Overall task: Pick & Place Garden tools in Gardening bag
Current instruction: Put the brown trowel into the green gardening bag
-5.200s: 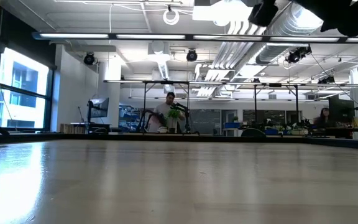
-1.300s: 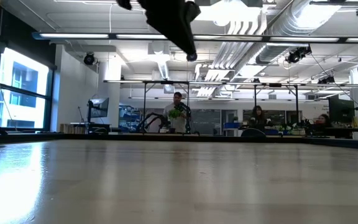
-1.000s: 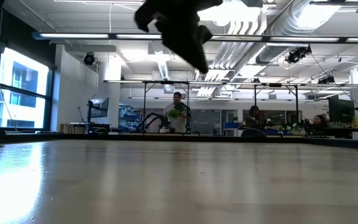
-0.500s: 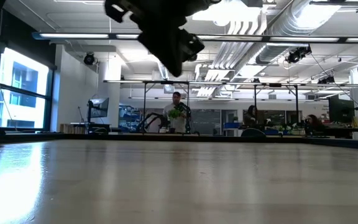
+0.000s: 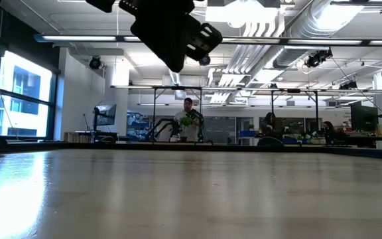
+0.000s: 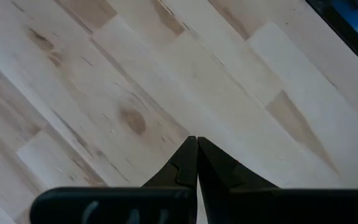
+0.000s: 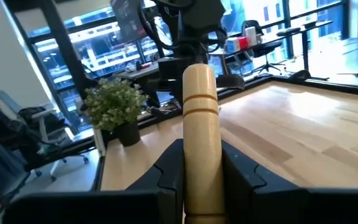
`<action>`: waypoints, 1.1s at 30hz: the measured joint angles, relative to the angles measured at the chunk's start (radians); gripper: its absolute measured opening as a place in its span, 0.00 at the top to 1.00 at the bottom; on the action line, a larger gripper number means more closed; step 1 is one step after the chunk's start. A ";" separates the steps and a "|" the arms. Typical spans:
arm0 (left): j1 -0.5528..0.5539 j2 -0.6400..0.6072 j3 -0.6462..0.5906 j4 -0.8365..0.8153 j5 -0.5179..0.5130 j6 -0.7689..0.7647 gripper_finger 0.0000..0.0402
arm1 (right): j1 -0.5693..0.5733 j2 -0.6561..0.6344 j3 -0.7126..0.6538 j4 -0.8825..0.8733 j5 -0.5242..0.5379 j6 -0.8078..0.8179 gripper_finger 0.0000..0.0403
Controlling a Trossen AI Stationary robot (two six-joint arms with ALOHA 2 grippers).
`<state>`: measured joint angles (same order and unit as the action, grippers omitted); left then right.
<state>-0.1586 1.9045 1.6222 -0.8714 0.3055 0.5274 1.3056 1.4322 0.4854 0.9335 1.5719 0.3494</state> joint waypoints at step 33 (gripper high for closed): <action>0.001 0.000 0.000 0.046 0.001 -0.001 1.00 | 0.128 0.000 0.000 -0.423 -0.004 0.510 0.87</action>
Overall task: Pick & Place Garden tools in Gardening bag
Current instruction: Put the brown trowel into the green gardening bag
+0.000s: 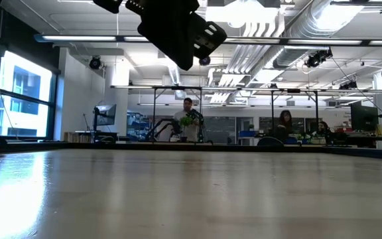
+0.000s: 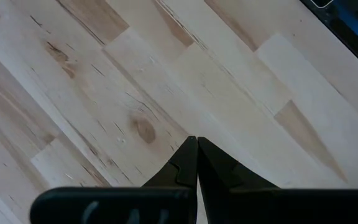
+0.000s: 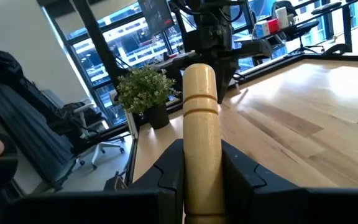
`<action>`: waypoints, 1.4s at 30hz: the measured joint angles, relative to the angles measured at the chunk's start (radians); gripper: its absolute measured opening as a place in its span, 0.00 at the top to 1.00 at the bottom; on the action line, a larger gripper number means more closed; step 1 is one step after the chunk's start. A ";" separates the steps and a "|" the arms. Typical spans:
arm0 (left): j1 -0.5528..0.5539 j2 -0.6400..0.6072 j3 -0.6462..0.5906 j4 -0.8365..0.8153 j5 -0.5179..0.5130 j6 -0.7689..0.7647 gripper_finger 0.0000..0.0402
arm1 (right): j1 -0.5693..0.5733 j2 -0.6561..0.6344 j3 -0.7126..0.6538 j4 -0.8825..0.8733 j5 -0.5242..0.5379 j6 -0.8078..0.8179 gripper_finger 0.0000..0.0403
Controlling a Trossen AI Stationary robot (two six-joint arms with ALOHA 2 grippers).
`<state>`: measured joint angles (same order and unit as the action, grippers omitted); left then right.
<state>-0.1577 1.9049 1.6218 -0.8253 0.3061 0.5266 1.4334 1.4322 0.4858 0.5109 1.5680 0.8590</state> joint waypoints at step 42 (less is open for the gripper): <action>0.000 0.000 -0.001 -0.005 0.069 -0.035 1.00 | -0.145 0.000 0.000 -0.173 -0.154 0.126 0.85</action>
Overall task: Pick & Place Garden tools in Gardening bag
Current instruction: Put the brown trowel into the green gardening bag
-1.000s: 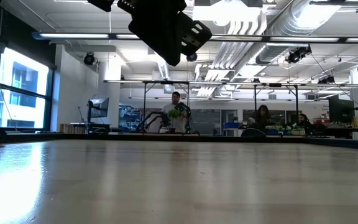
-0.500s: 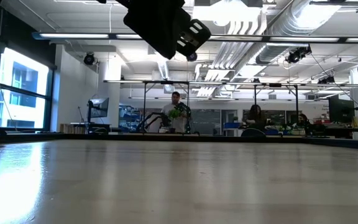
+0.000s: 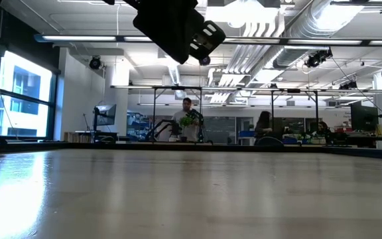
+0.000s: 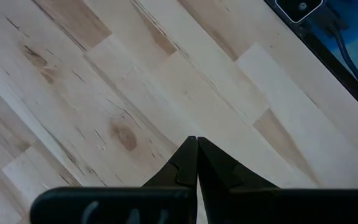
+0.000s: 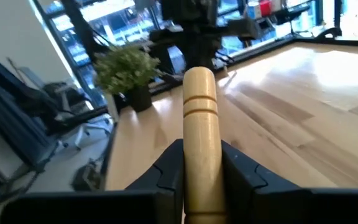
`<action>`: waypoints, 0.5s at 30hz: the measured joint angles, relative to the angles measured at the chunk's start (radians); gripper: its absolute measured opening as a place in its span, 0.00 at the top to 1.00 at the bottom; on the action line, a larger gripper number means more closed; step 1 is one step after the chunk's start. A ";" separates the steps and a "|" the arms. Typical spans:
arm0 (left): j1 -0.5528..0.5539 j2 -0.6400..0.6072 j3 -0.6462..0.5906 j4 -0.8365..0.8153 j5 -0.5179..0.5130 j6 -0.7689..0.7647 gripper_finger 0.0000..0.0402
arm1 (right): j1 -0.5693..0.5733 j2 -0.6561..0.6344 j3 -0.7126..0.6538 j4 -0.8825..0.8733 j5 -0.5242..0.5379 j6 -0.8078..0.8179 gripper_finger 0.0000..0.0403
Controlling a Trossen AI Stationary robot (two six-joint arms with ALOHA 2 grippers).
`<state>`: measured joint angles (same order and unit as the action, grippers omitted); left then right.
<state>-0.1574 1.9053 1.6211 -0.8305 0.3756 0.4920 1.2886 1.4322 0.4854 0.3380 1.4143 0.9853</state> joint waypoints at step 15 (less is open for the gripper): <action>0.000 0.000 0.000 -0.011 0.012 -0.003 1.00 | -0.042 0.000 0.000 0.027 -0.108 -0.017 0.87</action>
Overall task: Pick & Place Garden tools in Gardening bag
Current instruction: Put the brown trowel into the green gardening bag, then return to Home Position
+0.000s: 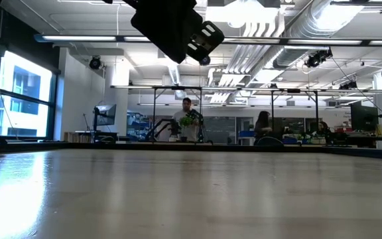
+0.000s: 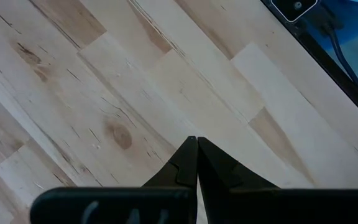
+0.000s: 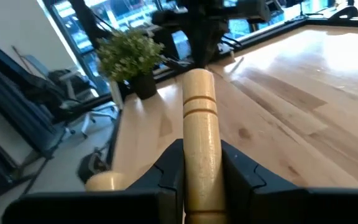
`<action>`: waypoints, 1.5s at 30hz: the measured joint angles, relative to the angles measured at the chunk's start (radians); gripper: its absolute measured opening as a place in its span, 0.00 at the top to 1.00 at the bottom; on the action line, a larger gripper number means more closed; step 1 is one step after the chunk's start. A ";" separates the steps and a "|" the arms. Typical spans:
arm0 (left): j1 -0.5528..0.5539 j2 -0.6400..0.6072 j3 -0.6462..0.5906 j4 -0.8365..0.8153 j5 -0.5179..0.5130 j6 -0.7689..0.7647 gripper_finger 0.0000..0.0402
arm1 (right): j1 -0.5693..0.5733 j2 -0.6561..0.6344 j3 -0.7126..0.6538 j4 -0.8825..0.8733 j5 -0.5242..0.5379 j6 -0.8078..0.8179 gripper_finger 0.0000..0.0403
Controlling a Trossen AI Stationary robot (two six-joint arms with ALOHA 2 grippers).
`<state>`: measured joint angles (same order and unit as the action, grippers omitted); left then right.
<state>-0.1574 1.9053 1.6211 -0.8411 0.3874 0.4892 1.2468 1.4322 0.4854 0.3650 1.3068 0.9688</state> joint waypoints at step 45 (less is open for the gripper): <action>0.000 0.000 0.000 0.081 -0.023 0.021 1.00 | 0.200 -0.009 0.000 1.061 0.263 -1.211 0.73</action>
<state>-0.1575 1.9053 1.6215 -0.7603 0.3646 0.5100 1.4472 1.4237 0.4850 1.4263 1.5695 -0.2424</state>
